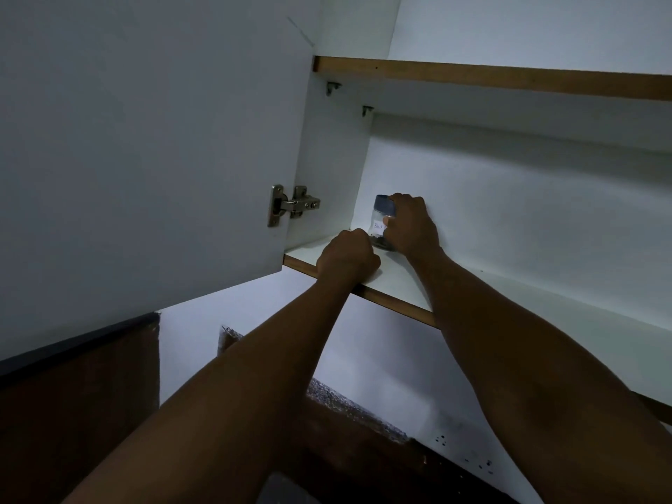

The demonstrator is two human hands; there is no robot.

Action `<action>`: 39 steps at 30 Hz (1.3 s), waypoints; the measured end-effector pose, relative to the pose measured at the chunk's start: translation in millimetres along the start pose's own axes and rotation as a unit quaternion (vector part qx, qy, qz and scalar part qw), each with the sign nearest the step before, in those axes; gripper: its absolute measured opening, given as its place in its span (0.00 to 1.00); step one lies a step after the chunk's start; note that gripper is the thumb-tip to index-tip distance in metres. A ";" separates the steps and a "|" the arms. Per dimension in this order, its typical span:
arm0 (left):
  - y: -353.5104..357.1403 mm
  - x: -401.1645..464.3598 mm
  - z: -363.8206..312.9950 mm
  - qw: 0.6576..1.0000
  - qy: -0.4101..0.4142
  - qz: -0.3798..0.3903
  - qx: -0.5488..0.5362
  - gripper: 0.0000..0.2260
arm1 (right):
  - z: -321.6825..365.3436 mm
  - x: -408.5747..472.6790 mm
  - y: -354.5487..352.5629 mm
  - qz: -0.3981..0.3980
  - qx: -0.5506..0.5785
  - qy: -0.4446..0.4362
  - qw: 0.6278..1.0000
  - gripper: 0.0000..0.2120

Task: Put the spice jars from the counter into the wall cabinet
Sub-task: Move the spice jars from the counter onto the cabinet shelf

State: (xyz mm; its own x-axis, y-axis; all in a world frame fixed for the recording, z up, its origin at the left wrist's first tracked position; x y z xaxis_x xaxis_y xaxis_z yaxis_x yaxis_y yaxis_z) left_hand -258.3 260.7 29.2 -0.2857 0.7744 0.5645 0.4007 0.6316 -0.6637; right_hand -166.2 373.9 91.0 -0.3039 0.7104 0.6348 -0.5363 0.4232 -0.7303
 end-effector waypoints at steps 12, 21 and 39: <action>-4.0 2.3 -3.4 1.000 -0.007 0.004 0.008 0.12 | 6.6 -8.4 -21.1 -0.087 0.013 -0.008 0.996 0.31; -32.0 -35.6 -33.7 1.000 0.016 0.006 0.009 0.12 | 29.5 -141.4 -58.1 0.042 0.044 -0.020 0.998 0.20; 164.5 -554.9 158.4 0.907 -0.075 0.413 -0.026 0.27 | 19.3 -692.5 184.0 0.423 0.175 0.266 0.849 0.27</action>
State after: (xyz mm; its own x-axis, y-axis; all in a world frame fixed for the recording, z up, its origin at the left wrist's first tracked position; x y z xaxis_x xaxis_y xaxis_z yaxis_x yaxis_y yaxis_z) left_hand -171.7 -59.3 -470.9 0.0171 0.9815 -0.1909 0.5708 -0.1663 -0.8040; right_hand -69.6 -51.0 -478.1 -0.3472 0.8699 -0.3502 -0.5329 -0.4903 -0.6896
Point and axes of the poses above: each hand's wrist, its own x-axis towards the middle knuckle, its own y-axis out of the palm, z = x × y, the point moved 8 cm from there along x, towards the middle knuckle, and after that the axes turned 10 degrees about y, right-handed, at the moved point
